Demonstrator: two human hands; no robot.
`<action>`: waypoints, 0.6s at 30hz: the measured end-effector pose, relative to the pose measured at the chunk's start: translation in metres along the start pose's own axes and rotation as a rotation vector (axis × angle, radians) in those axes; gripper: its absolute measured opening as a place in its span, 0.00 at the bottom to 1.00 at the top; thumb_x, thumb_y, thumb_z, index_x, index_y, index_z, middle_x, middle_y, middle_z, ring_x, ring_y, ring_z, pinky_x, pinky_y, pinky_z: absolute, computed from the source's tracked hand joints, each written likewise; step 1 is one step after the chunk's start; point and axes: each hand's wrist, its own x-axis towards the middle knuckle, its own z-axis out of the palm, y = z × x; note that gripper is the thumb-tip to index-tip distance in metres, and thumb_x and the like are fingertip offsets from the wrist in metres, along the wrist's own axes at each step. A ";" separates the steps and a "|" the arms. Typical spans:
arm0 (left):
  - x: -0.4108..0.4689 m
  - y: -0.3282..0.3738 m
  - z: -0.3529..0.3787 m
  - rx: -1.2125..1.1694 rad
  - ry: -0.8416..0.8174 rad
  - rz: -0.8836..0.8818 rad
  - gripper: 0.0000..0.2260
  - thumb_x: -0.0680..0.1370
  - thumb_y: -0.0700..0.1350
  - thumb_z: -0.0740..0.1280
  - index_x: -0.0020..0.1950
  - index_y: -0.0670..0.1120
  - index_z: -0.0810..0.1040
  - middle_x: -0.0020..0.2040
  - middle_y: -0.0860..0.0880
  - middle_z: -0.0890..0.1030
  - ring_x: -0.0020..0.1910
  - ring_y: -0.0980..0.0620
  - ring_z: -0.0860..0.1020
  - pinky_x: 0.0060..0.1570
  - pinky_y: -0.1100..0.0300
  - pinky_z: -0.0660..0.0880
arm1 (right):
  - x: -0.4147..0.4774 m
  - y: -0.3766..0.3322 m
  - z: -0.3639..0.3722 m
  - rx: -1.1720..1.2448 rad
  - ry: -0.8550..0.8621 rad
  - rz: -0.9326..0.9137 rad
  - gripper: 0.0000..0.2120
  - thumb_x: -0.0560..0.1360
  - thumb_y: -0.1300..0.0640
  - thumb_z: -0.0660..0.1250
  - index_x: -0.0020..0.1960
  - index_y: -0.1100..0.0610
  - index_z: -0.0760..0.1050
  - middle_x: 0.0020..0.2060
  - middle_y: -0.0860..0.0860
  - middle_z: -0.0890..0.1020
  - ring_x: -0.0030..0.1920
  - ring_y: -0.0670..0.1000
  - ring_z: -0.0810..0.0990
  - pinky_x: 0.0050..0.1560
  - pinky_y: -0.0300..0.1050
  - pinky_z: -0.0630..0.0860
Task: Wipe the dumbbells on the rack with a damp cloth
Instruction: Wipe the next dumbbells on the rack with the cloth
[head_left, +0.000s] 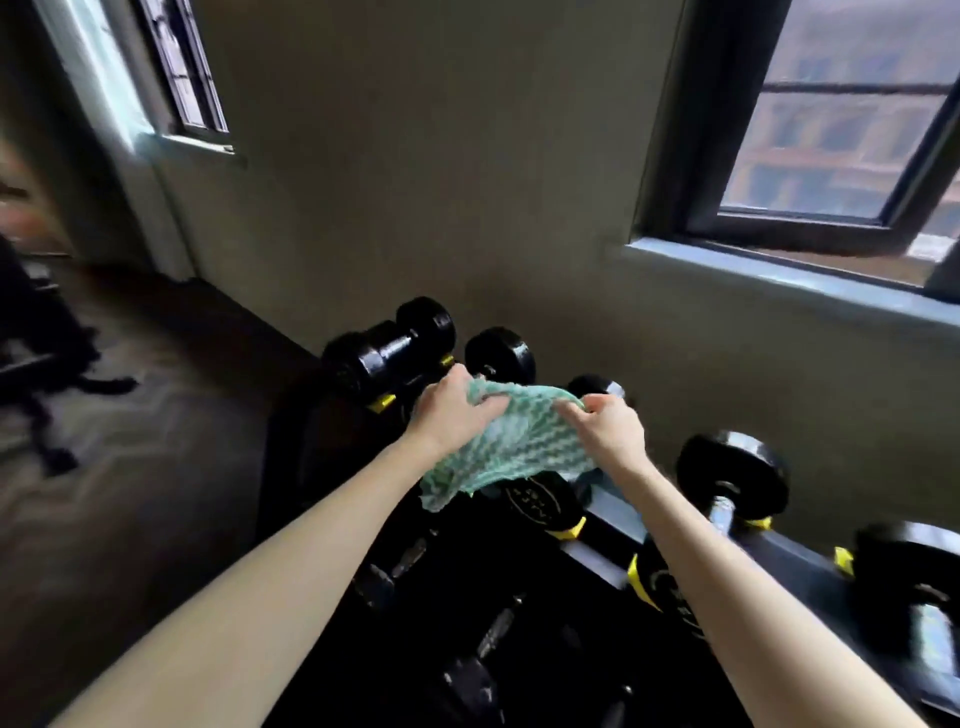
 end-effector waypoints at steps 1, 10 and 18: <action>0.018 -0.014 -0.008 0.064 -0.042 -0.041 0.14 0.75 0.55 0.66 0.48 0.46 0.66 0.37 0.52 0.70 0.37 0.50 0.71 0.32 0.58 0.62 | 0.016 -0.008 0.016 -0.043 -0.022 0.007 0.23 0.76 0.49 0.63 0.28 0.56 0.60 0.25 0.50 0.67 0.30 0.52 0.69 0.31 0.48 0.59; 0.150 -0.128 -0.048 0.281 -0.062 -0.143 0.15 0.77 0.47 0.66 0.59 0.43 0.68 0.53 0.47 0.72 0.52 0.45 0.74 0.42 0.57 0.67 | 0.117 -0.049 0.142 -0.226 -0.177 0.158 0.22 0.75 0.44 0.65 0.30 0.57 0.65 0.30 0.54 0.73 0.35 0.54 0.74 0.31 0.44 0.62; 0.255 -0.177 -0.002 0.179 -0.020 -0.022 0.21 0.72 0.38 0.62 0.65 0.41 0.67 0.68 0.42 0.64 0.66 0.41 0.63 0.65 0.52 0.60 | 0.163 -0.048 0.229 0.068 0.323 0.421 0.09 0.72 0.61 0.62 0.53 0.59 0.70 0.49 0.52 0.69 0.51 0.53 0.68 0.50 0.45 0.68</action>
